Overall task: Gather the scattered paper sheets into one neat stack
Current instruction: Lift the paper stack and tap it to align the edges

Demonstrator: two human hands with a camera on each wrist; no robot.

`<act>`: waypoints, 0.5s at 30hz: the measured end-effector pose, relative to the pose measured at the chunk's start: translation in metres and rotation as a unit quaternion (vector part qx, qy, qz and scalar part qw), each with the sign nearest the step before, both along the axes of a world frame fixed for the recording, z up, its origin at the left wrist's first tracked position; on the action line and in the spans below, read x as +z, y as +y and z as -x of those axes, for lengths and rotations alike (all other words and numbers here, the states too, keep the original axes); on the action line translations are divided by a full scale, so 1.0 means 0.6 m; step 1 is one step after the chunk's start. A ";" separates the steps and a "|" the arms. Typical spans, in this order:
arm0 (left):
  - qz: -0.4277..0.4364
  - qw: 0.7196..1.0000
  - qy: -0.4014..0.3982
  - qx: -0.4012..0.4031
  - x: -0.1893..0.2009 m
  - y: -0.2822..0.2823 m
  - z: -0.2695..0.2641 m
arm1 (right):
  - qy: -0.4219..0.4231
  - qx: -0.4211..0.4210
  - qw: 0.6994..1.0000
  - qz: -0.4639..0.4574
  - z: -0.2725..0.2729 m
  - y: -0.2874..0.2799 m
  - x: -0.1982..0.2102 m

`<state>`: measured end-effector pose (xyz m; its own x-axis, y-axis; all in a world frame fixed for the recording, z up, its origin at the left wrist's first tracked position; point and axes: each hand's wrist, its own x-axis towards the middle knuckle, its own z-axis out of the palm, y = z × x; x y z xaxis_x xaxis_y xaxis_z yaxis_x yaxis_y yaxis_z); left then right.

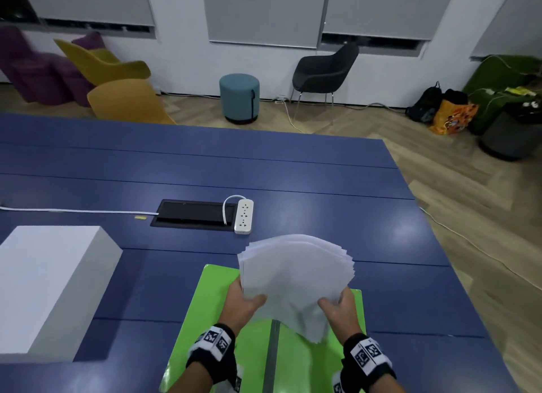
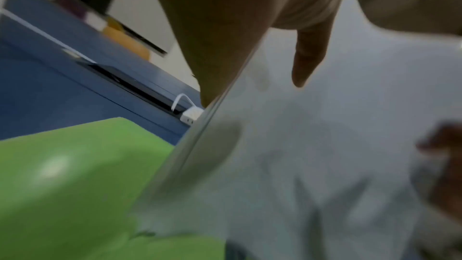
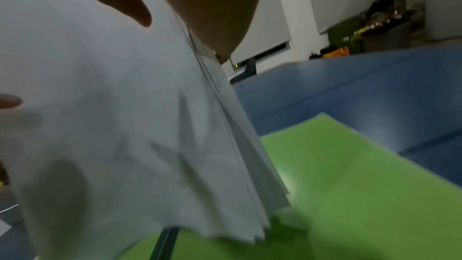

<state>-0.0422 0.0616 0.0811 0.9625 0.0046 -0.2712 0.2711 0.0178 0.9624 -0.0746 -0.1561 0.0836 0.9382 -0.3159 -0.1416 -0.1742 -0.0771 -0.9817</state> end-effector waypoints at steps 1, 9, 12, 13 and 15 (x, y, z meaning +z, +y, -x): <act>-0.020 1.000 0.006 0.021 -0.007 -0.009 0.002 | -0.001 -0.011 1.000 -0.007 -0.001 0.008 -0.006; -0.018 0.998 -0.067 0.012 0.038 0.012 -0.003 | -0.101 0.005 0.991 -0.085 -0.006 -0.032 0.020; -0.030 0.997 -0.066 -0.040 0.021 0.022 -0.007 | -0.057 0.048 0.997 -0.015 -0.013 -0.037 0.009; -0.050 0.996 -0.059 -0.045 0.011 0.016 -0.005 | -0.043 0.057 0.997 0.002 -0.016 -0.032 0.005; -0.053 0.998 -0.044 0.000 0.002 -0.001 -0.001 | -0.039 0.034 0.999 0.002 -0.022 -0.021 0.006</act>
